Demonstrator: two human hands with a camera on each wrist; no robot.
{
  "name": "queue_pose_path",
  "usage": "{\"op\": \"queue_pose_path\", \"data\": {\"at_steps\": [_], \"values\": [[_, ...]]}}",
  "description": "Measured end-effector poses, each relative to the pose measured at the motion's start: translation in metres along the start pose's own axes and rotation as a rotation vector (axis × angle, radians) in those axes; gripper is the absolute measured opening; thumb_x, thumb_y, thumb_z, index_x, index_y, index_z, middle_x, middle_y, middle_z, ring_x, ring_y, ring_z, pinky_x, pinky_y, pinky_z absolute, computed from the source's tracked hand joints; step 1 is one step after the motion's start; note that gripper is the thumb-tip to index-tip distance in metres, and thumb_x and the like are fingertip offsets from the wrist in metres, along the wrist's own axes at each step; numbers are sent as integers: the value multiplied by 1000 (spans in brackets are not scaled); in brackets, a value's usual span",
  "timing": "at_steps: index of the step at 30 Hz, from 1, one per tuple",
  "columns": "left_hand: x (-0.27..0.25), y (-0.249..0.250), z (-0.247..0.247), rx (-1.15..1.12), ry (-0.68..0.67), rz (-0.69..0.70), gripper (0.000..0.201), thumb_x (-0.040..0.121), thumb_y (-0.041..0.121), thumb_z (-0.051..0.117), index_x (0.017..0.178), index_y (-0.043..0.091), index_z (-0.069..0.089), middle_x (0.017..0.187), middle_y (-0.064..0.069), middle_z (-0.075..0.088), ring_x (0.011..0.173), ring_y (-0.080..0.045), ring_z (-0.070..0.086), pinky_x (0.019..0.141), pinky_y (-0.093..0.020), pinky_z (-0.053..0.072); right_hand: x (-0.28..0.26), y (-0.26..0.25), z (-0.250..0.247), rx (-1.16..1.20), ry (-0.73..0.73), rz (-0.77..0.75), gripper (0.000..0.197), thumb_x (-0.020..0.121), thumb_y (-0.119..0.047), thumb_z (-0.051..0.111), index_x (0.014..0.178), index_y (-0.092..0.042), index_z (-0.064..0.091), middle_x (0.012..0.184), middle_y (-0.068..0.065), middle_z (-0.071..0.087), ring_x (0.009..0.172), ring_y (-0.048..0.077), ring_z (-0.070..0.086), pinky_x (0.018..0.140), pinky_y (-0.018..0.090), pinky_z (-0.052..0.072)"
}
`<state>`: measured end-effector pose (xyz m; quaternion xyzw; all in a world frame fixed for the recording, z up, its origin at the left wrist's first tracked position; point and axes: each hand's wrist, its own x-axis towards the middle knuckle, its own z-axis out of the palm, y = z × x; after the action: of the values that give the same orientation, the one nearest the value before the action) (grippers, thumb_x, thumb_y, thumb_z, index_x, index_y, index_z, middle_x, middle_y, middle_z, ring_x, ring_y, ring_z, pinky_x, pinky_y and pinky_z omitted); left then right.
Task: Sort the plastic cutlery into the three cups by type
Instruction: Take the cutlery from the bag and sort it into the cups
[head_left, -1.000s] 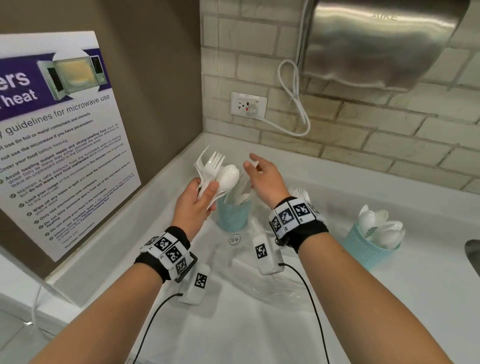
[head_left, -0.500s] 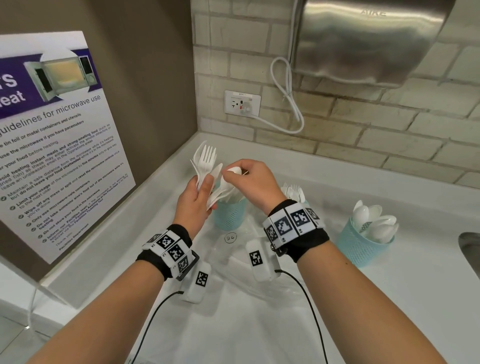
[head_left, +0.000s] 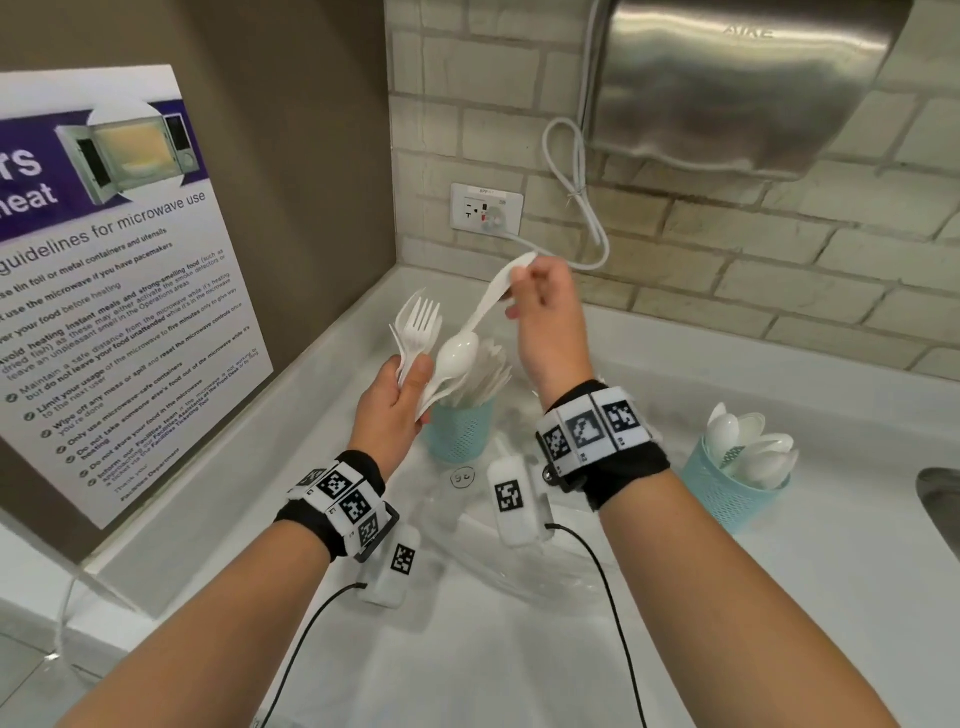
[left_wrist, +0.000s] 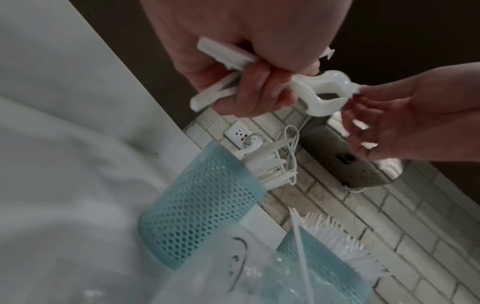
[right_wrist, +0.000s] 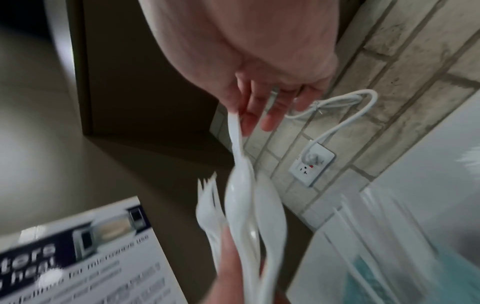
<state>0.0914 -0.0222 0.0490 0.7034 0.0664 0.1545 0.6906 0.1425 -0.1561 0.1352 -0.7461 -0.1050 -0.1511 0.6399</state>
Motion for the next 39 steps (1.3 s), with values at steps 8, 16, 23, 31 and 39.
{"op": "queue_pose_path", "data": {"at_steps": [8, 16, 23, 31, 39], "values": [[6, 1, -12, -70, 79, -109, 26, 98, 49, 36, 89, 29, 50, 66, 4, 44, 52, -8, 36, 41, -16, 31, -4, 22, 0, -176, 13, -101, 9, 99, -22, 43, 106, -20, 48, 86, -5, 60, 73, 18, 64, 67, 31, 54], [5, -2, -6, -155, -61, -144, 29, 98, 33, 31, 77, 19, 45, 52, 3, 34, 42, -10, 23, 38, -18, 16, -24, 72, 9, -892, -210, -126, 30, 95, -38, 44, 108, -30, 70, 115, -1, 53, 107, 25, 38, 89, 36, 27], [1, -9, 5, 16, -68, 18, 37, 97, 47, 40, 98, 13, 56, 60, 10, 46, 46, -2, 39, 42, -13, 31, -28, 19, 3, -249, -136, -65, 43, 95, -52, 38, 114, -25, 66, 111, -3, 52, 111, 12, 35, 99, 25, 28], [0, -9, 17, 318, -215, 139, 33, 85, 46, 63, 98, 18, 51, 77, 6, 60, 64, -6, 54, 60, -26, 42, -14, 21, -7, -351, -398, 97, 44, 79, -62, 57, 110, -33, 69, 121, -5, 59, 122, 17, 46, 109, 44, 30], [-5, 5, 35, 265, -368, 203, 21, 92, 36, 55, 112, 31, 49, 83, 17, 61, 62, 2, 55, 61, -20, 45, -10, 12, -41, -259, -627, 92, 31, 78, -45, 71, 107, -36, 64, 104, -9, 71, 105, 9, 64, 107, 43, 40]]}}
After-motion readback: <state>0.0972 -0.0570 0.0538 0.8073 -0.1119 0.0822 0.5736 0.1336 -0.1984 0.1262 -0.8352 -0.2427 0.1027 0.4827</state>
